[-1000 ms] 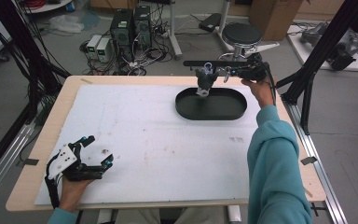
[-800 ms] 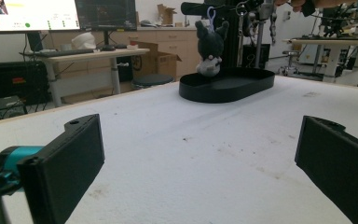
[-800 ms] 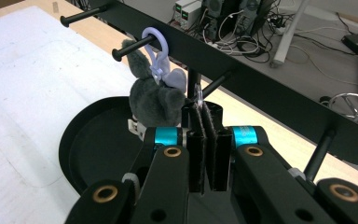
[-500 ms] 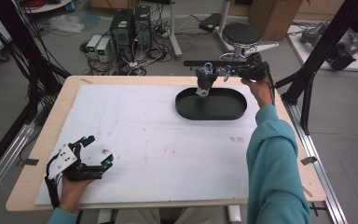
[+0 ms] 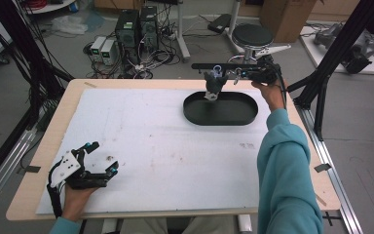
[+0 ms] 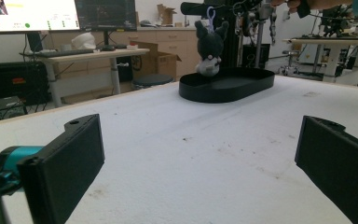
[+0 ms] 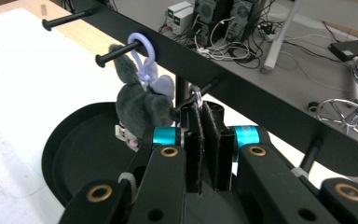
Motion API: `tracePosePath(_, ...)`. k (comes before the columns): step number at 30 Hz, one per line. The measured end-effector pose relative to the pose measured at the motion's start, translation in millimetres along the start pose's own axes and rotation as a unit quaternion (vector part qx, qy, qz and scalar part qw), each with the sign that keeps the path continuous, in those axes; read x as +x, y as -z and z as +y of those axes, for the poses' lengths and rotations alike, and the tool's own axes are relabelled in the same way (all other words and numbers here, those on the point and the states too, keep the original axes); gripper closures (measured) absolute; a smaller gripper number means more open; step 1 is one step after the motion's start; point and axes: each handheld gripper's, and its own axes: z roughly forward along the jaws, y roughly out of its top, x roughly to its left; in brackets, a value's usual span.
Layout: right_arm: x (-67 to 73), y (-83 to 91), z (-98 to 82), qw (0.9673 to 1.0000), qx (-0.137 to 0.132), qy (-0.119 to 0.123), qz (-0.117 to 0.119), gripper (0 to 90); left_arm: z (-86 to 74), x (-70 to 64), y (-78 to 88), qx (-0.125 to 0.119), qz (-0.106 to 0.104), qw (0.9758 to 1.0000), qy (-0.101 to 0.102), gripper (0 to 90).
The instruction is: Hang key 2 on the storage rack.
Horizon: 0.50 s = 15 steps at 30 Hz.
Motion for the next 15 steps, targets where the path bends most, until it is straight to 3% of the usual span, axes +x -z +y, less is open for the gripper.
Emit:
tracePosePath(9, -2.8, 3.4, -0.5, 0.9997, -0.015, -0.016, -0.007, 81.7, 0.0, 0.0, 0.0, 0.0, 0.0, 1.0, 0.001, 1.7)
tracePosePath(15, -1.3, 6.9, 0.7, 0.9994, -0.03, -0.015, -0.01, 71.1, 0.0, -0.1, 0.1, 0.0, 0.0, 1.0, 0.0, 1.7)
